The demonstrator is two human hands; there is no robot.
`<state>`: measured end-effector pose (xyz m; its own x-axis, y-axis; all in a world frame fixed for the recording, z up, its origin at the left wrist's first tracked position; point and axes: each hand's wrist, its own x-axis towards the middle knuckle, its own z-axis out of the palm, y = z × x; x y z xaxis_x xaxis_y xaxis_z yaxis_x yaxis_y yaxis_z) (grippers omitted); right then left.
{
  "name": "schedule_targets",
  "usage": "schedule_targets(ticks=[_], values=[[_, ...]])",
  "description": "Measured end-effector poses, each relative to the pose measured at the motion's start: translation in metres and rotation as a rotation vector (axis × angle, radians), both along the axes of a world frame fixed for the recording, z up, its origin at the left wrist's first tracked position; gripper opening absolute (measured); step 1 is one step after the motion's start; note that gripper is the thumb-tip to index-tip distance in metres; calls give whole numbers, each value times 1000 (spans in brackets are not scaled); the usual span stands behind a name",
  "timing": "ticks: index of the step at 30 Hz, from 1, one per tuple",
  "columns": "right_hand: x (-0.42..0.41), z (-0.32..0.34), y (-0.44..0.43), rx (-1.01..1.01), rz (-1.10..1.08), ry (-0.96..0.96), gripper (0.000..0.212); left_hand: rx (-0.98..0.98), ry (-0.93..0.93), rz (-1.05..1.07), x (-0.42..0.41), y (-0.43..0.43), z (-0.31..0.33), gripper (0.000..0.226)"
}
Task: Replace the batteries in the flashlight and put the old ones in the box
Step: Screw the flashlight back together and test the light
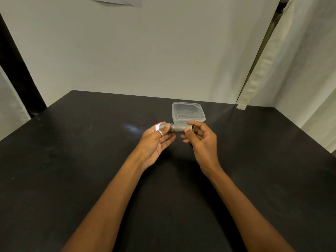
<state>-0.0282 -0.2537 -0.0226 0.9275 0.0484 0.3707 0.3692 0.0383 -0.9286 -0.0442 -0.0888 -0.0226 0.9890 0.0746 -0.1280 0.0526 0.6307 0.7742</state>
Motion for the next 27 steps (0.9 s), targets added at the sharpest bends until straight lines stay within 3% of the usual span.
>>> schedule_targets(ticks=[4,13,27], values=[[-2,0,4,20,-27,16,31,-16,-1,48,0,3,0,29],[1,-1,2,21,-187,3,9,18,-26,29,0,-2,-1,34],[7,-5,-4,170,-124,180,7,123,-32,73,0,-6,-5,34]])
